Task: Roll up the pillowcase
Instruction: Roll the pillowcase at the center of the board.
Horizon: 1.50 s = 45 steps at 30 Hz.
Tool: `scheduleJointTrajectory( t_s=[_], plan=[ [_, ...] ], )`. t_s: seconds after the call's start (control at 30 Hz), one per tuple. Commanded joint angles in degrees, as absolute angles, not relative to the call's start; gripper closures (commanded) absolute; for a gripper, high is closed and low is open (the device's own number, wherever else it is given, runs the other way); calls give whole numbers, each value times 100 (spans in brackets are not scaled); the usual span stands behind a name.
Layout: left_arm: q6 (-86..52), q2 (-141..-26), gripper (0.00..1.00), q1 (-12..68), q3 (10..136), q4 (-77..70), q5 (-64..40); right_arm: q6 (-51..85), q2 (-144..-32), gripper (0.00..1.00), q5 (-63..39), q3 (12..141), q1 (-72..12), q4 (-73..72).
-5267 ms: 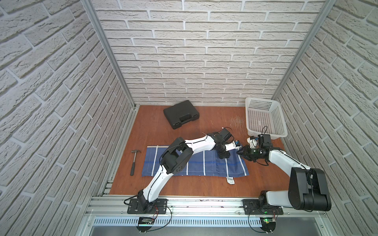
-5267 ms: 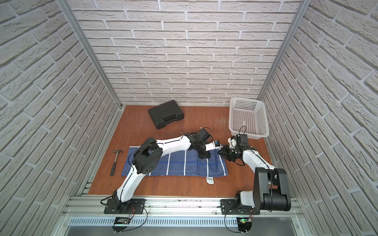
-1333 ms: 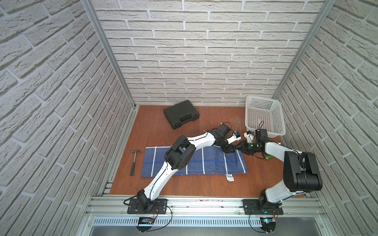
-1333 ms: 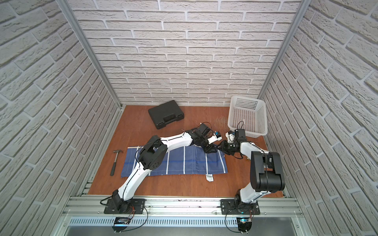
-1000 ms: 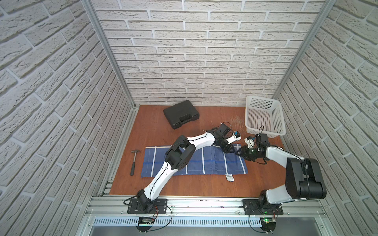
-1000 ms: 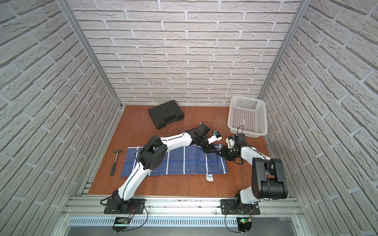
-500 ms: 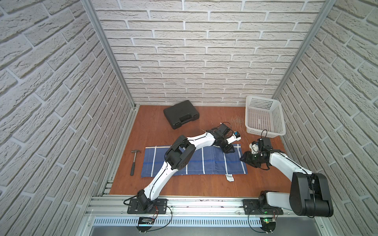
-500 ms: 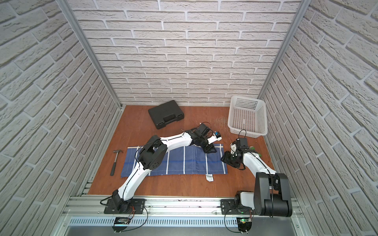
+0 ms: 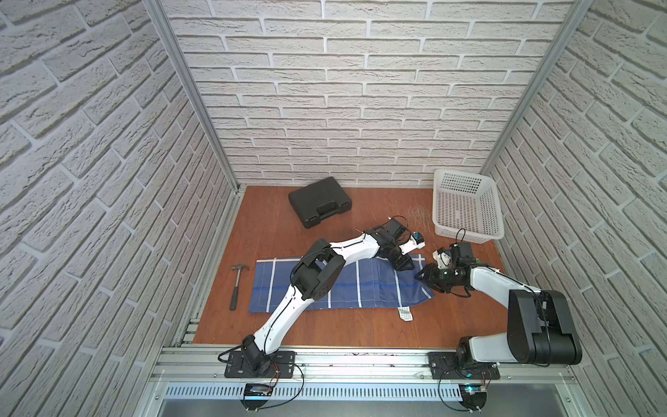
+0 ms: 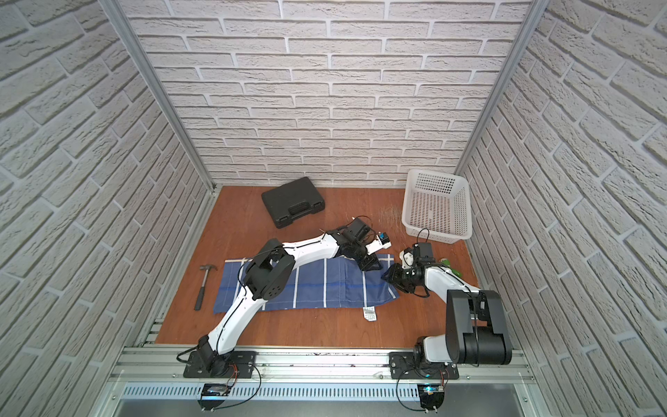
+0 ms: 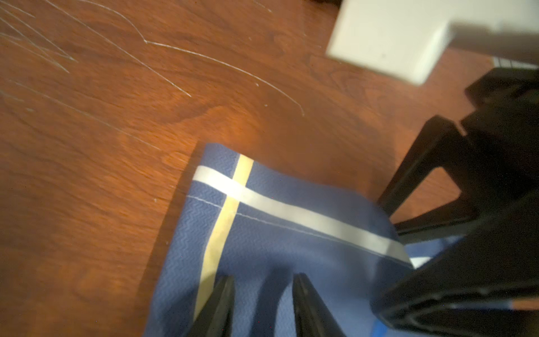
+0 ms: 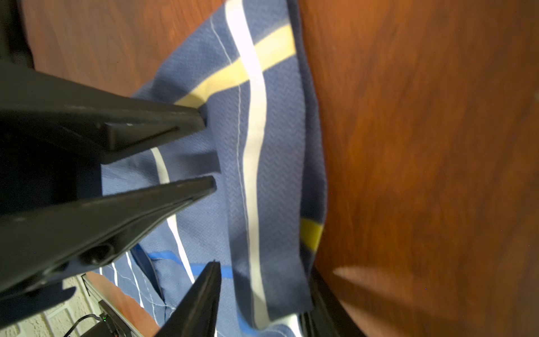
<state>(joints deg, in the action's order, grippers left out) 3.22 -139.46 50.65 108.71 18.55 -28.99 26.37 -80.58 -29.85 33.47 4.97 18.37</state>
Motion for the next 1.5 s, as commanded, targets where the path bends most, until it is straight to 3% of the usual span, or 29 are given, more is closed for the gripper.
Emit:
scheduleJointTrajectory(
  t_s=[0.0,0.37,0.73,1.17,1.47],
  plan=[
    [360,-14206,62,5019,10472,2804,-2487,3030,-7831,56,-3376,3282,452,1305],
    [382,-14193,62,4988,10443,2864,-2465,3230,-7807,68,-3715,3298,484,725],
    [154,-13844,62,4902,10614,2655,-2549,2818,-7682,89,-3684,3262,403,1092],
    [-132,-12815,59,4710,10536,2494,-2604,2046,-7525,96,-2475,3729,-287,1918],
    [-853,-11787,58,4287,9680,2466,-2139,1908,-7590,96,-978,4268,-1429,2598]
  ],
)
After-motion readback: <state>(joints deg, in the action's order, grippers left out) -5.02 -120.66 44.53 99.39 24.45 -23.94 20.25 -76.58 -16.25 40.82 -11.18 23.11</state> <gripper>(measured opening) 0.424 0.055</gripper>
